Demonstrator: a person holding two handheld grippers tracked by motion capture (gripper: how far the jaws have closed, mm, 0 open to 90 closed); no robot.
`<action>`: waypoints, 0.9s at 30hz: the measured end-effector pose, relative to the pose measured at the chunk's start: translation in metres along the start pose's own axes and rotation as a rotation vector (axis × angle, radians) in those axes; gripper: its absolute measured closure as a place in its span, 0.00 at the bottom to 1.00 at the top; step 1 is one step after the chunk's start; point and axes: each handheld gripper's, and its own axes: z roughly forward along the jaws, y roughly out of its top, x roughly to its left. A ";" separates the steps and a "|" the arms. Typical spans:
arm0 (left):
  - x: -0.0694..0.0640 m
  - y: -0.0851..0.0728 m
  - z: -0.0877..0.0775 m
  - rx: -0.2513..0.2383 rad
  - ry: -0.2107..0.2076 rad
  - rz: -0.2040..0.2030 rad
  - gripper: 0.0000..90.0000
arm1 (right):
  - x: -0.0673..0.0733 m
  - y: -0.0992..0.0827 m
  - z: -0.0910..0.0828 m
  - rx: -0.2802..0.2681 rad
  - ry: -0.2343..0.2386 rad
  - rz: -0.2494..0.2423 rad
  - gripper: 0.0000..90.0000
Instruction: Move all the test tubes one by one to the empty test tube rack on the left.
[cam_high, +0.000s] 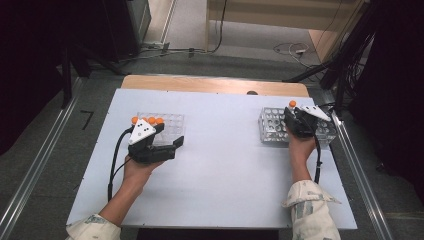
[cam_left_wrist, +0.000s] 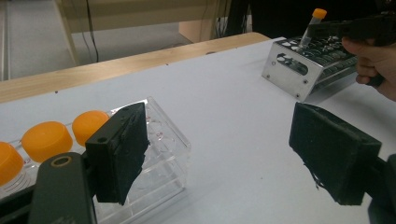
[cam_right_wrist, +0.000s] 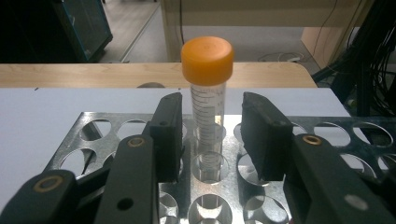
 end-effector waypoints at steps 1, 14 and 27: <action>0.000 0.000 0.000 0.000 0.000 0.000 0.23 | 0.001 0.000 0.001 0.002 -0.004 -0.008 0.66; 0.000 -0.002 0.001 0.004 -0.003 -0.004 0.24 | 0.001 -0.002 0.008 0.010 -0.011 -0.008 0.79; 0.001 -0.002 0.001 0.006 -0.004 -0.013 0.22 | 0.003 0.022 -0.008 -0.048 -0.010 -0.044 0.79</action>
